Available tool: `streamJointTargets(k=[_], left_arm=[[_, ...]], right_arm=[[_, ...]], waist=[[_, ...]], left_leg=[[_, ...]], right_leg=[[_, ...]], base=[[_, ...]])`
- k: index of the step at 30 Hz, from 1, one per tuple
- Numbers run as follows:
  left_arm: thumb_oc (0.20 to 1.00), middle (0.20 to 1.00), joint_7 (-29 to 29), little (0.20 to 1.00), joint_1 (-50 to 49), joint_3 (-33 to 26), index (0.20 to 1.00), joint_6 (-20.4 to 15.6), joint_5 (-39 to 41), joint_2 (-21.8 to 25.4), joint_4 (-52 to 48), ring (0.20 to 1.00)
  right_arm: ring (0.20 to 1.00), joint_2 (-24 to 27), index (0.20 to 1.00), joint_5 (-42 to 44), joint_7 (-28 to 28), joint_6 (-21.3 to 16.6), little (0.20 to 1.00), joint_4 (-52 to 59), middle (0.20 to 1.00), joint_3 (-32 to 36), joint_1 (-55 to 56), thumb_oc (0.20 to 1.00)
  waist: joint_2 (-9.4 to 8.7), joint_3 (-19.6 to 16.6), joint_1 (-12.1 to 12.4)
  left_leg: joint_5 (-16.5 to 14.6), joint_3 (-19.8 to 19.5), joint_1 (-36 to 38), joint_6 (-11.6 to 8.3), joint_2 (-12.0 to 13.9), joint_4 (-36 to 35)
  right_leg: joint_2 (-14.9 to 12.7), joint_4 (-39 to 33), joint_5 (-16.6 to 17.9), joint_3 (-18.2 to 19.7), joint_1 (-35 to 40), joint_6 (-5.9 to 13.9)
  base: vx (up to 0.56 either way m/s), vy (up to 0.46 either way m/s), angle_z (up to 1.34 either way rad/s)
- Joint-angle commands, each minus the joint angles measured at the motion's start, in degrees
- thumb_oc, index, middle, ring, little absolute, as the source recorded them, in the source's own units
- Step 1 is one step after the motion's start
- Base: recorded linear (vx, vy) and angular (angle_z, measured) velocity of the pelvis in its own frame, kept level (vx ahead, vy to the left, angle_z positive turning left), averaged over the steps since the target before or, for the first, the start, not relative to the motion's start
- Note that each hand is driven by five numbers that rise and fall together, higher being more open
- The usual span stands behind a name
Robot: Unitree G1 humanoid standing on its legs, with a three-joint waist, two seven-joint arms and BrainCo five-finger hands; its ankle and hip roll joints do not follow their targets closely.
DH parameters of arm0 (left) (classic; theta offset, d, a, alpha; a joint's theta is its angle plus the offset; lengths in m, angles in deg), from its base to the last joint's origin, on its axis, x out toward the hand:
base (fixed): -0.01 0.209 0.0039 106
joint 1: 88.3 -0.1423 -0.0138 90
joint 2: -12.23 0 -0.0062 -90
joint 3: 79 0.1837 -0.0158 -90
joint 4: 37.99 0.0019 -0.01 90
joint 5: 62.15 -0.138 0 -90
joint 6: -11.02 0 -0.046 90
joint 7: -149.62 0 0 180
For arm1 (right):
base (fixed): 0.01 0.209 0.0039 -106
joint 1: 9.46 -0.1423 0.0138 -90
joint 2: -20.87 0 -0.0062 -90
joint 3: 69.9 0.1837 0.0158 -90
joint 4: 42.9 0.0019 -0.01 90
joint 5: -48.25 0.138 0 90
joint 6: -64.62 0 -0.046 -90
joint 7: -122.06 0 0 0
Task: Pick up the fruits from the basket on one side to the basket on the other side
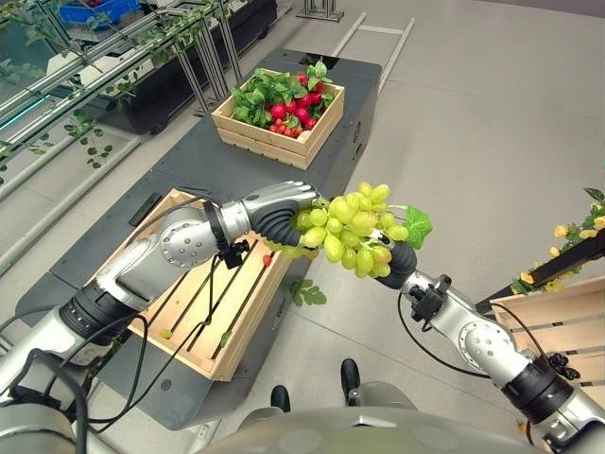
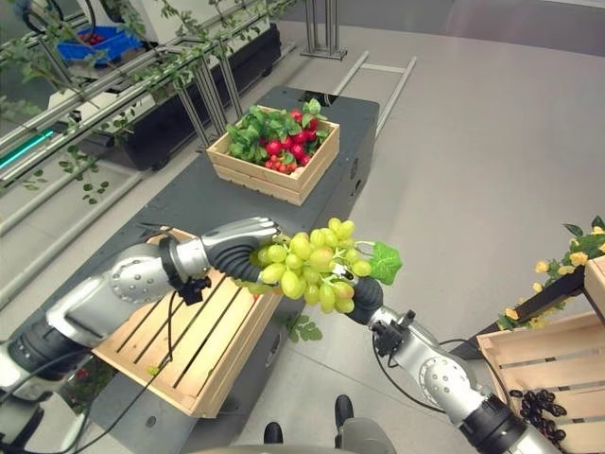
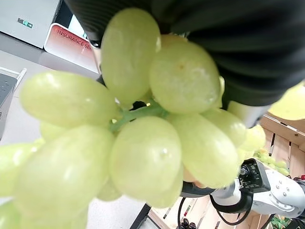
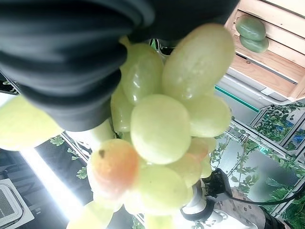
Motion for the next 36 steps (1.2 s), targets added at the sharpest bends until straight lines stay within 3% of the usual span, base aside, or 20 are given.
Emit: streamJointTargets(k=[1,4,5,6,26,36], left_arm=[[0.2,0.2,-2.3,0.2,2.2,-2.4,0.2,-1.9,1.0,-2.9,-0.4,0.2],[0.2,0.2,-2.8,0.2,1.6,-3.0,0.2,-1.7,1.3,-3.4,0.3,0.2],[0.416,0.416,-3.1,0.416,0.7,-3.9,0.416,-1.3,1.7,-4.0,1.1,0.416],[1.0,1.0,-3.3,1.0,0.4,-4.2,1.0,-1.2,1.9,-4.3,1.2,1.0],[1.0,1.0,-13.1,1.0,-15.7,-17.6,1.0,0.9,4.9,-14.1,12.7,1.0],[1.0,1.0,-17.6,1.0,-23.8,-25.9,1.0,1.1,16.0,-21.5,17.8,1.0]], right_arm=[[0.2,-3.2,0.2,1.9,2.2,-2.2,0.2,7.6,0.2,1.0,-1.6,0.2],[0.2,-4.0,0.2,1.9,2.2,-2.7,0.2,7.4,0.2,1.3,-1.3,0.2],[0.2,-4.5,0.2,1.7,1.9,-2.9,0.2,7.3,0.2,1.8,-1.0,0.2],[0.2,-4.8,0.2,1.7,1.9,-3.0,0.2,7.2,0.2,2.1,-0.8,0.2],[0.2,-7.3,0.2,1.2,1.2,-5.8,0.2,7.8,0.2,5.9,1.9,0.2],[0.2,-8.6,0.2,1.3,0.1,-7.4,0.2,8.1,0.2,7.7,2.4,0.2]], waist=[[-3.46,-1.5,-0.5],[-3.4,-1.4,-0.5],[-3.26,-1.3,-0.6],[-3.19,-1.4,-0.6],[-0.67,-1.8,-1.5],[-0.83,-2.0,-1.2]], left_leg=[[-4.8,-1.5,1.5,0.93,-1.7,3.5],[-4.9,-1.4,1.5,0.95,-1.7,3.7],[-5.1,-1.5,1.5,0.89,-1.6,4.0],[-5.1,-1.5,1.4,0.86,-1.6,4.1],[-5.6,-1.2,1.9,-0.41,0.2,5.0],[-5.7,-1.3,2.1,-0.43,0.2,5.2]], right_leg=[[-4.8,-5.2,1.4,-0.7,6.5,7.75],[-4.8,-5.1,1.3,-0.6,6.5,7.68],[-4.7,-5.0,1.3,-0.5,6.5,7.6],[-4.7,-5.0,1.2,-0.4,6.5,7.58],[-3.4,-5.0,-0.4,-1.0,7.5,6.56],[-3.5,-5.2,-0.4,-1.0,8.0,6.24]], base=[[0.0,0.0,0.0],[0.0,0.0,0.0],[0.0,0.0,0.0],[0.0,0.0,0.0],[0.01,-0.004,0.0],[0.0,-0.002,0.02]])
